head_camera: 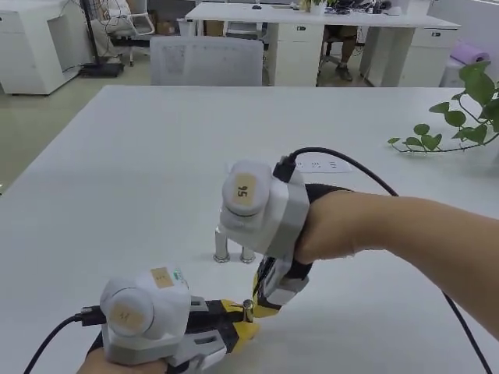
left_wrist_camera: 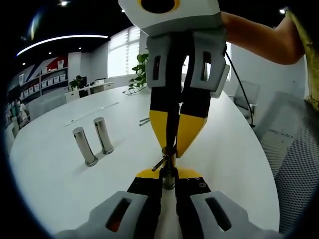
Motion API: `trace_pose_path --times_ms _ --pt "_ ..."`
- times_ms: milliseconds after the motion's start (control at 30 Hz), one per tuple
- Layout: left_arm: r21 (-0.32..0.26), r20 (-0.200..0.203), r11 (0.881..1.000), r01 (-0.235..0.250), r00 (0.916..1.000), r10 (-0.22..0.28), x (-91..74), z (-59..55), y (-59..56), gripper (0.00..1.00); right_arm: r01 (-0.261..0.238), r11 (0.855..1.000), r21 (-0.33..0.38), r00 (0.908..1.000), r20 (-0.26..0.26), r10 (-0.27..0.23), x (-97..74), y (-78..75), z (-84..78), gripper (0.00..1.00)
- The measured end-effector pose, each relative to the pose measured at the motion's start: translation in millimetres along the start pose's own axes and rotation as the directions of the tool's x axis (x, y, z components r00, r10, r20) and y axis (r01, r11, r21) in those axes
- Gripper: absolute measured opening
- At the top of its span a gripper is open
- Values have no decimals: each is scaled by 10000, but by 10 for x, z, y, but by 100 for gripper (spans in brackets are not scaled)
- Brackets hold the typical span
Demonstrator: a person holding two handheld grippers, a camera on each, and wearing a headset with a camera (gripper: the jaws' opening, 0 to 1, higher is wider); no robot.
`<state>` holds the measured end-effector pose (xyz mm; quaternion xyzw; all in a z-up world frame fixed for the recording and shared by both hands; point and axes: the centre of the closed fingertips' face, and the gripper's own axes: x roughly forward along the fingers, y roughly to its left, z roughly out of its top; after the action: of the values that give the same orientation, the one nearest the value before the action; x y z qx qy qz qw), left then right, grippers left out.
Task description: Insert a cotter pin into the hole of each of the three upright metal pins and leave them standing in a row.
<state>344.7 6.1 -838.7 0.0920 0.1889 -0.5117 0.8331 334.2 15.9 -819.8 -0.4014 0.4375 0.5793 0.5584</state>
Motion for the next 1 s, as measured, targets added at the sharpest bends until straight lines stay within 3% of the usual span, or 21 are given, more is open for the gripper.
trace_pose_path --times_ms 300,567,767,1000 --pt "-14 4 10000 -1 10000 1 0 7 2 7 46 10000 -28 9995 307 -46 -36 -7 43 11" --pt "-3 1 10000 -3 10000 3 5 6 7 7 145 9998 160 9993 342 -150 -117 -33 -74 11" --pt "8 3 10000 -3 10000 3 15 10 7 7 135 9995 292 9997 178 -141 -111 -49 -183 4" --pt "-43 17 10000 -34 10000 34 14 8 11 7 43 9992 394 9999 96 -47 -53 -20 -205 3"
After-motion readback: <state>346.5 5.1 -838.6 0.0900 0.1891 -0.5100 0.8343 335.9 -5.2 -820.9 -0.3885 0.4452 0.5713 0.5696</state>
